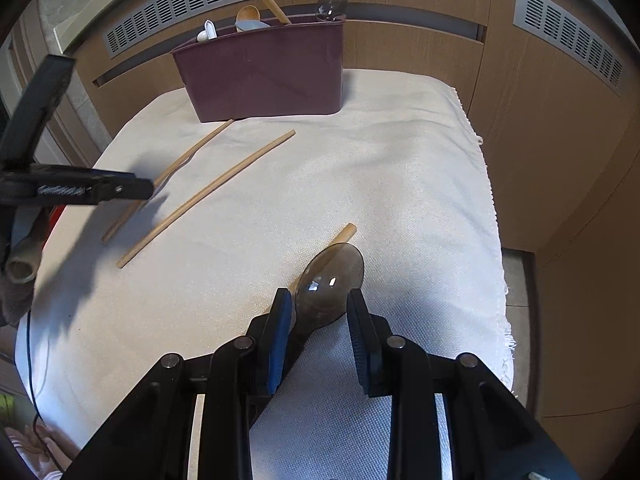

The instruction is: Organize utensils

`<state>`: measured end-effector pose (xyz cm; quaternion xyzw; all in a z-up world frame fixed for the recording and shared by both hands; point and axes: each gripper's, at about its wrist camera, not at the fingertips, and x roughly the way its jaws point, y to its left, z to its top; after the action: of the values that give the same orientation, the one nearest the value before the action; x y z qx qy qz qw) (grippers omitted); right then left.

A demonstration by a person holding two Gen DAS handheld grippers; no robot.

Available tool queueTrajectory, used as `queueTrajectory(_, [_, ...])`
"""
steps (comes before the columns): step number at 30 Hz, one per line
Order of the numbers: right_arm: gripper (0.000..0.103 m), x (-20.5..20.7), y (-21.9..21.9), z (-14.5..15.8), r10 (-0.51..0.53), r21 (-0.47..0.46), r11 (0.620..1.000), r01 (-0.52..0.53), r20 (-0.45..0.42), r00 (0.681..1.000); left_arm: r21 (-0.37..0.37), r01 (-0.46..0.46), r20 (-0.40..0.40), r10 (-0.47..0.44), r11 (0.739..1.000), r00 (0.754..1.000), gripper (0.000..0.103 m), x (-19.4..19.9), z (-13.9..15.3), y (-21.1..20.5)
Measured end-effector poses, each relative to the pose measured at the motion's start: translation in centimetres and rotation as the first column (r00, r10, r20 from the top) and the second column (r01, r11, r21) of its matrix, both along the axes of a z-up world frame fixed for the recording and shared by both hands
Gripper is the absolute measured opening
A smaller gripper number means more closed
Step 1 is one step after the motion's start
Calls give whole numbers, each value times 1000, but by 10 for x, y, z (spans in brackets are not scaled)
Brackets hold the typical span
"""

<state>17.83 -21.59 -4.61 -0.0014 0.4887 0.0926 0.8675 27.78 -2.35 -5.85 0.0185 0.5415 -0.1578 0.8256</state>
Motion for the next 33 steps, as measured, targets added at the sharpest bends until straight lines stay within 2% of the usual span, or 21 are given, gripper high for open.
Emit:
queueTrajectory(1, [27,0,-1,0,-3,-1,1000,3,1,1000,5,-1,2,1,1000,1000,43,3,-2,-4])
queueTrajectory(4, [31,-1,-2,1,-7,-2,1000,7,1,1000,10,-3,-10,3,1000,1000,13,16,-14,-14])
queueTrajectory(6, [46,-2,-4,1,-15,-4,1000,15,3,1000,12,3,-1,-3,1000,1000,7,14,-14,-16])
queueTrajectory(8, [55,-3,-7,2,-28,-8,1000,28,16,999,6,18,-3,-18,1000,1000,6,7,-13,-16])
queueTrajectory(15, [55,-1,-11,1,-42,0,999,42,14,999,1,92,-42,-92,996,995,6,-44,-11,-12])
queueTrajectory(22, [55,9,0,-6,-75,0,997,75,-26,997,16,131,-48,-130,991,990,8,-72,-8,-16])
queueTrajectory(23, [53,12,3,-7,-79,-3,997,79,-29,996,18,133,-46,-133,991,990,8,-75,-7,-18])
queueTrajectory(26, [27,15,15,-11,-47,-25,999,46,-37,998,12,142,-48,-141,990,989,13,-71,-3,-24])
queueTrajectory(27, [21,15,18,-10,-44,-38,998,43,-26,999,4,142,-49,-142,990,989,15,-69,-1,-24])
queueTrajectory(29, [12,13,20,-8,-38,-29,999,38,-8,999,-7,141,-54,-142,990,988,28,-62,2,-25])
queueTrajectory(31, [11,11,18,-4,-34,-10,999,34,4,999,-3,152,-64,-152,988,986,37,-53,2,-30])
queueTrajectory(33, [10,9,16,-1,-37,-11,999,37,19,999,24,146,-64,-144,989,987,37,-44,0,-33])
